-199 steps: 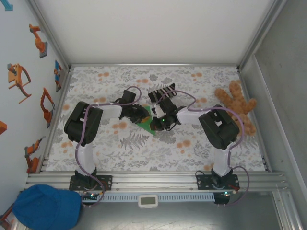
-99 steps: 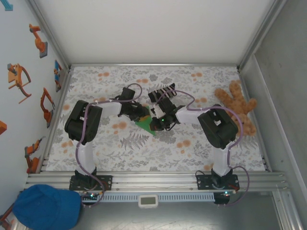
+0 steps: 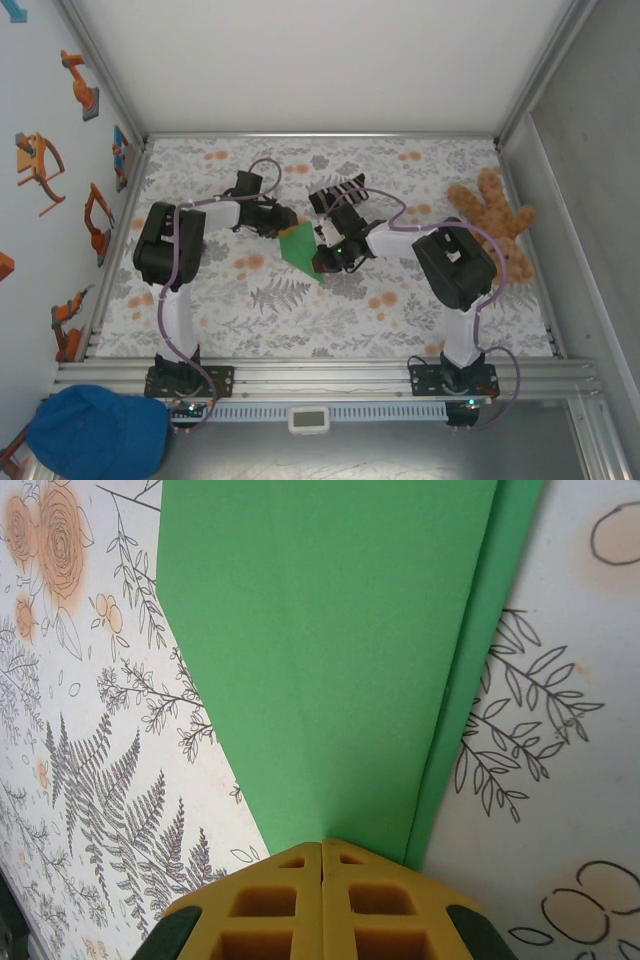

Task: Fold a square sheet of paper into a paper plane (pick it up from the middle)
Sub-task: Fourth fold the wing at the center of the table.

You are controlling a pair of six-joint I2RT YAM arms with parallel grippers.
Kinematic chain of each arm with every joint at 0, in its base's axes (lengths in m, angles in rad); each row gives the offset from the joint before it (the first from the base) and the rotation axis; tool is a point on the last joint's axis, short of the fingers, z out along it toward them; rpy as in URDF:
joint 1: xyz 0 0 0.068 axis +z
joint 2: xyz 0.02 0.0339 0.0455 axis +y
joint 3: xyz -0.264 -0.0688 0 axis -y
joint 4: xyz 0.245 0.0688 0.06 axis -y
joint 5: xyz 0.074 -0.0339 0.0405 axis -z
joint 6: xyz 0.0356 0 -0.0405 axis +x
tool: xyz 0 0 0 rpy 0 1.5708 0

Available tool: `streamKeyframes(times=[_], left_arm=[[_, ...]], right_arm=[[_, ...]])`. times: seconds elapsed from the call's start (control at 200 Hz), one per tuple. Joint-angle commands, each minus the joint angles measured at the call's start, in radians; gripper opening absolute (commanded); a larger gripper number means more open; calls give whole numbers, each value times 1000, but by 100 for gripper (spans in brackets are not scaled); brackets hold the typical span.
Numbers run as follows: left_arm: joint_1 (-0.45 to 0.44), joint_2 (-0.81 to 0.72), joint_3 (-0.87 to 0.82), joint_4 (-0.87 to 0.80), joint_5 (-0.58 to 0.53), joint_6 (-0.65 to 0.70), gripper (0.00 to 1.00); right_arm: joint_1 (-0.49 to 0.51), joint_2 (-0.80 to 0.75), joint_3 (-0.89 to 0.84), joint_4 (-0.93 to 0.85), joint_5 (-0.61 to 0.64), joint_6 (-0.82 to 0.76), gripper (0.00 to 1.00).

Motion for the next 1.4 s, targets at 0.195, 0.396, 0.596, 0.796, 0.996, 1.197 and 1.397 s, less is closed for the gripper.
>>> streamKeyframes(times=[0.195,0.396,0.596,0.796,0.996,1.197,1.397], left_arm=[[78,28,-6,15,-44,44,31],[112,0,64,-15,-81,11,30],[83,-251,-23,-34,-175,-42,31],[-19,-390,-210,89,-142,-154,30],[-155,-315,-265,141,-137,-222,26],[-179,-216,-299,195,-120,-289,20],[-208,-193,-301,230,-90,-285,14]], right_arm=[[-2,56,-61,-189,122,-19,0],[-1,60,-59,-183,111,-11,0],[-1,67,-54,-192,98,-9,0],[-2,73,-52,-196,91,-4,0],[-1,64,-54,-204,94,-10,0],[-1,62,-58,-197,94,-7,0],[-2,64,-58,-190,93,-2,0]])
